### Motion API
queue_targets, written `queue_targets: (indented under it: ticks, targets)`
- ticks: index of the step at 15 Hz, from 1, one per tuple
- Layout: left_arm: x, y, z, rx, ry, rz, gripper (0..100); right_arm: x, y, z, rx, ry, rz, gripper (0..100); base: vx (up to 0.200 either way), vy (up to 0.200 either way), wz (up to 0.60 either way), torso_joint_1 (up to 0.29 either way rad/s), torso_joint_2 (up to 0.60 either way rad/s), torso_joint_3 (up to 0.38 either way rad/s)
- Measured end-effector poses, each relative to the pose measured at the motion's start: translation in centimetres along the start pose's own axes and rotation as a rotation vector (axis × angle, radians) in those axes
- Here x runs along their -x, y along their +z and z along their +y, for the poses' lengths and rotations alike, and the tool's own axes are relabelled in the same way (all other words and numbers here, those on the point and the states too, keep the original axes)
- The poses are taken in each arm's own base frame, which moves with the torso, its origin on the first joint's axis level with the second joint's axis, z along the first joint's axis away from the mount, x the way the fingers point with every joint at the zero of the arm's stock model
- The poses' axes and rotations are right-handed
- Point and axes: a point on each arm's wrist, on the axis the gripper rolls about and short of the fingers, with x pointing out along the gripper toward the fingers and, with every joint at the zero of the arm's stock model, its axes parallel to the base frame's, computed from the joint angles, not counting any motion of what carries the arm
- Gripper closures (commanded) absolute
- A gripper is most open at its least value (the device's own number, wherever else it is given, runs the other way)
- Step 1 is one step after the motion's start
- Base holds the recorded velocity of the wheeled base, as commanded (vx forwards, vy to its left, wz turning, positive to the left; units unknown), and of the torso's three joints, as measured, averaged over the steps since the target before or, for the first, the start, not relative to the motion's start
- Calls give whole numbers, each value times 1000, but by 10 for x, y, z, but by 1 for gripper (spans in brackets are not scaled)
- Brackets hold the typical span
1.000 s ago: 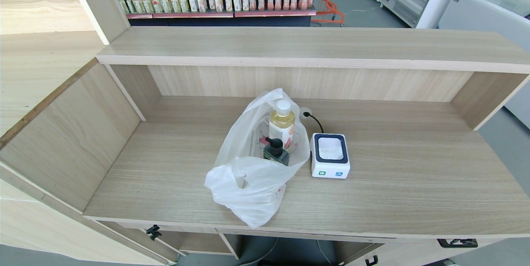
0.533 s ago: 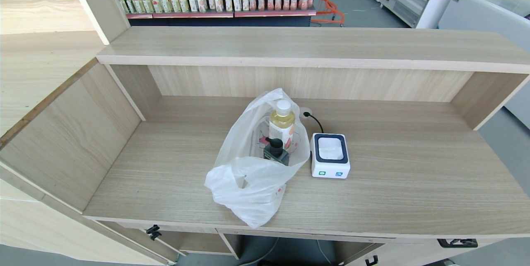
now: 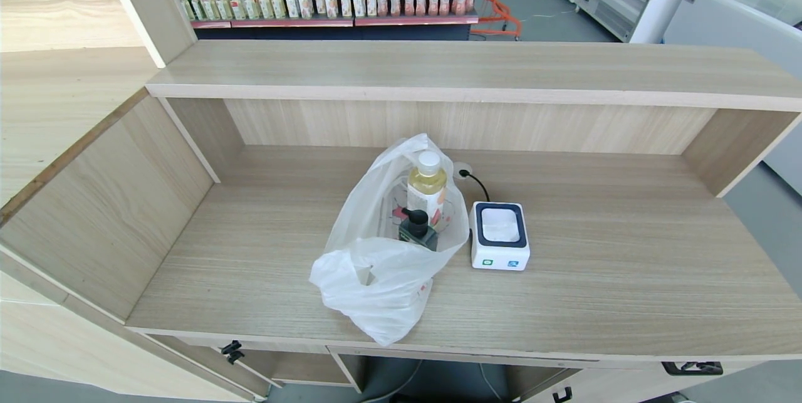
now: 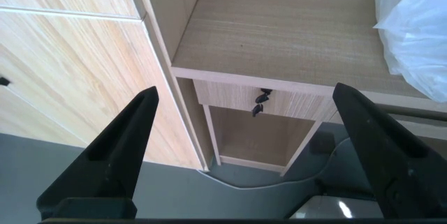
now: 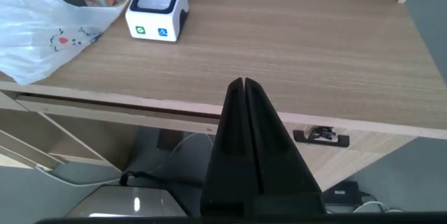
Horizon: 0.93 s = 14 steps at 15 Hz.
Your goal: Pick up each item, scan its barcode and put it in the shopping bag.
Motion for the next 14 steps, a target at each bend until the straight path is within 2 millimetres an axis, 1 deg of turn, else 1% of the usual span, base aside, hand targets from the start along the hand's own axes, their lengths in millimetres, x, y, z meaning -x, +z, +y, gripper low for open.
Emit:
queue_targets:
  ticks: [1, 5, 14]
  targets:
    - [0, 0, 0, 1, 0, 0, 0, 0, 0, 0, 0, 0, 0, 100, 0, 0, 0, 0, 0, 0]
    - [0, 0, 0, -3, 0, 0, 0, 0, 0, 0, 0, 0, 0, 100, 200, 0, 0, 0, 0, 2]
    - [0, 0, 0, -2, 0, 0, 0, 0, 0, 0, 0, 1, 1, 100, 0, 0, 0, 0, 0, 0]
